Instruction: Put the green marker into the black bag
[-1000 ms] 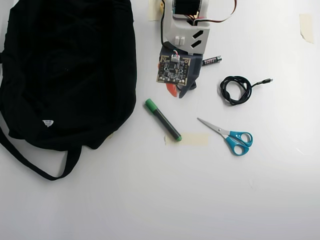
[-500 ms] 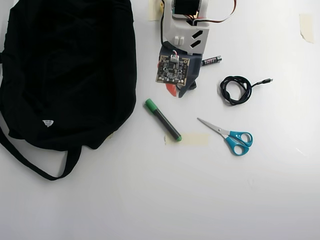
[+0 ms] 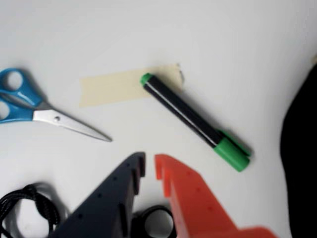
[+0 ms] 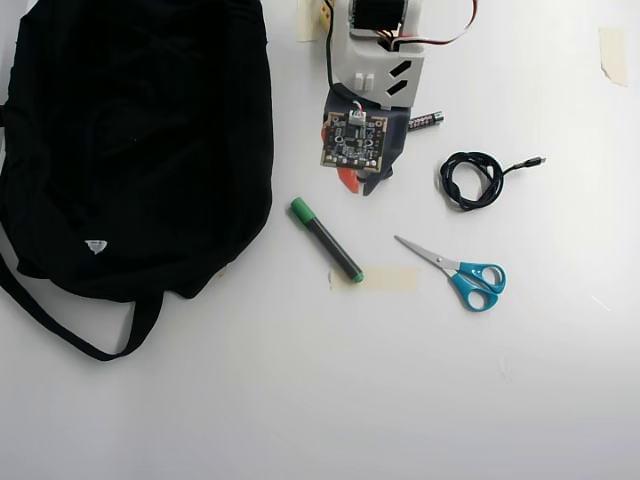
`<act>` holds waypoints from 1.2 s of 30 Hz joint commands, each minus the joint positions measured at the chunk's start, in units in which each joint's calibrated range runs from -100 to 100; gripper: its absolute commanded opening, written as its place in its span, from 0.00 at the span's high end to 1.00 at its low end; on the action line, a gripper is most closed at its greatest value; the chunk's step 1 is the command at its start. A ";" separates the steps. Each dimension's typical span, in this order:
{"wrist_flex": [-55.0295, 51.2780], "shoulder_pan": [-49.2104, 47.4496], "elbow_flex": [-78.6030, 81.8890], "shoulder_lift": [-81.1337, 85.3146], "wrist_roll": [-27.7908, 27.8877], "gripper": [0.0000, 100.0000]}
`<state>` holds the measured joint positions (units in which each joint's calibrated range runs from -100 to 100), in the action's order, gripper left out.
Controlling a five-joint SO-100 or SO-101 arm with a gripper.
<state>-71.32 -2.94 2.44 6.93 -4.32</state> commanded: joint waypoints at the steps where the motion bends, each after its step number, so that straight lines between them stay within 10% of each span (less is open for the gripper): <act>1: -0.26 -1.17 -2.44 1.86 0.34 0.98; 36: 6.89 3.84 -0.19 0.45 0.39 0.98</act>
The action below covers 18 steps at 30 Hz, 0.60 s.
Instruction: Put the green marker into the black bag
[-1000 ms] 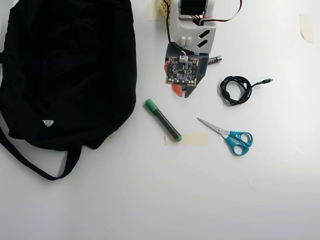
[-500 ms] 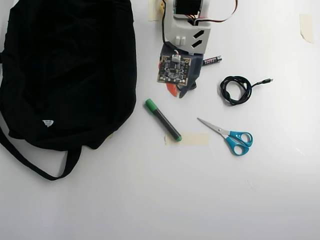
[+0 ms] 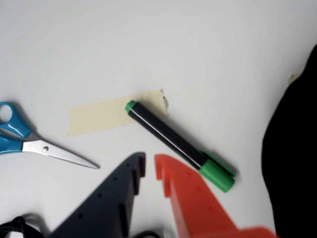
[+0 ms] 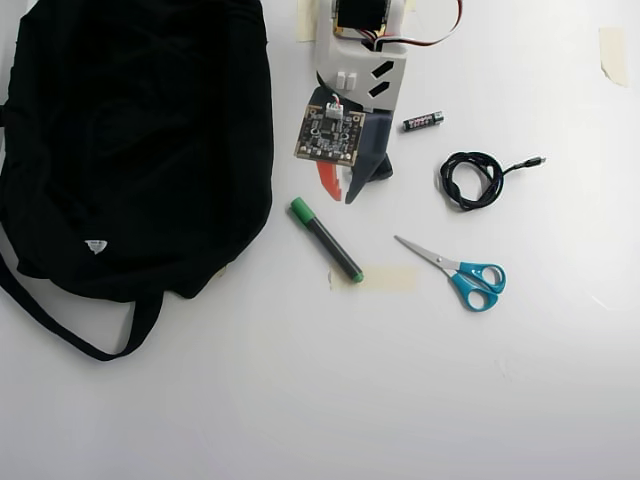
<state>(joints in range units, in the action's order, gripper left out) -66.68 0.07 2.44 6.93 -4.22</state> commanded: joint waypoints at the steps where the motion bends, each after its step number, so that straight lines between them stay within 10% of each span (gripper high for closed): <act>1: 3.03 0.90 0.98 0.45 0.34 0.98; 18: 5.53 2.54 7.27 -5.19 8.37 0.98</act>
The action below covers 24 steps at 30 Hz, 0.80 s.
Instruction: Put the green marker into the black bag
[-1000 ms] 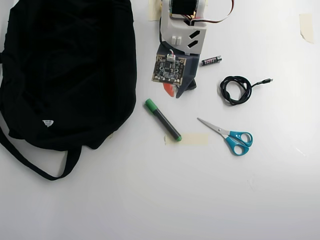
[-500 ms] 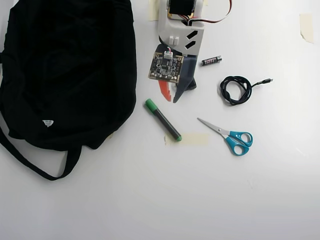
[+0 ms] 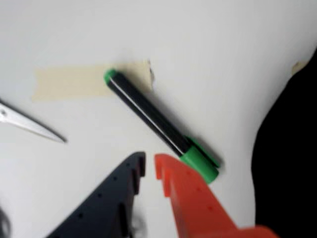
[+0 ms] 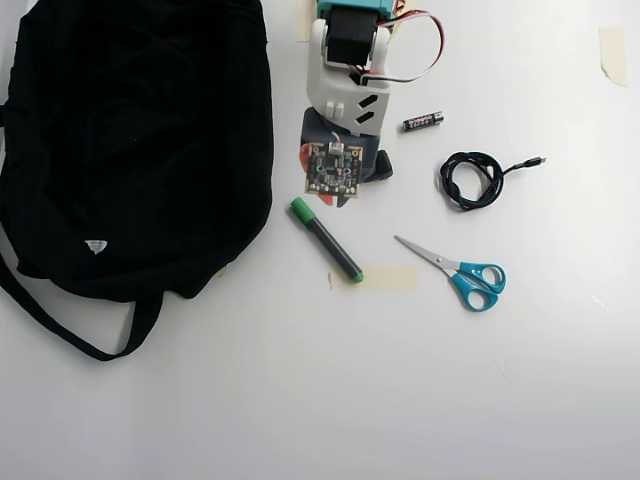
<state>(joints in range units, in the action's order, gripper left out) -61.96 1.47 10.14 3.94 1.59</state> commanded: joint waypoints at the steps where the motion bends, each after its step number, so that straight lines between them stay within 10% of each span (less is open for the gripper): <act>1: 0.80 1.15 -0.98 -3.61 3.71 0.98; 14: 5.54 4.36 -4.48 -9.34 16.87 0.98; 24: 7.18 6.31 -4.21 -12.16 17.13 0.98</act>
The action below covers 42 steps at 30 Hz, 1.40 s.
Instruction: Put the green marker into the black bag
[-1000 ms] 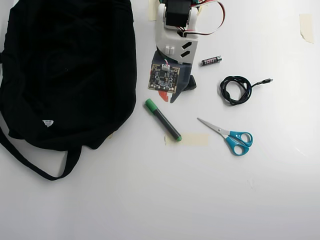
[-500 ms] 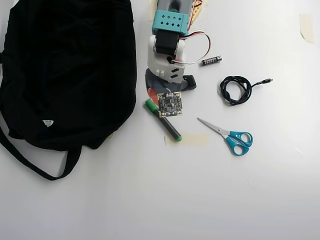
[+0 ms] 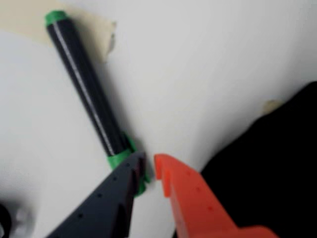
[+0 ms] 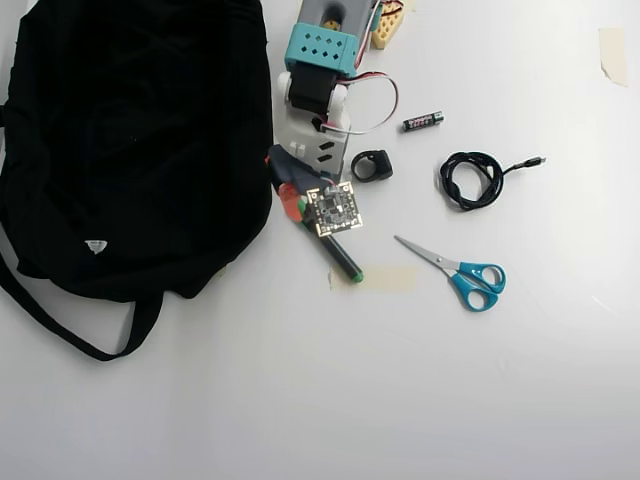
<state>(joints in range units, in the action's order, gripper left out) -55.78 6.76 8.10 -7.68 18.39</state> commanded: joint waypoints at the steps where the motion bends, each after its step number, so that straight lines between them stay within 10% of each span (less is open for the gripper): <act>1: 0.99 1.17 -2.44 -1.28 0.33 0.98; 42: 3.66 -2.80 2.06 -2.86 5.00 0.97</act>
<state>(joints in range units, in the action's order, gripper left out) -52.25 3.67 10.69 -11.08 23.13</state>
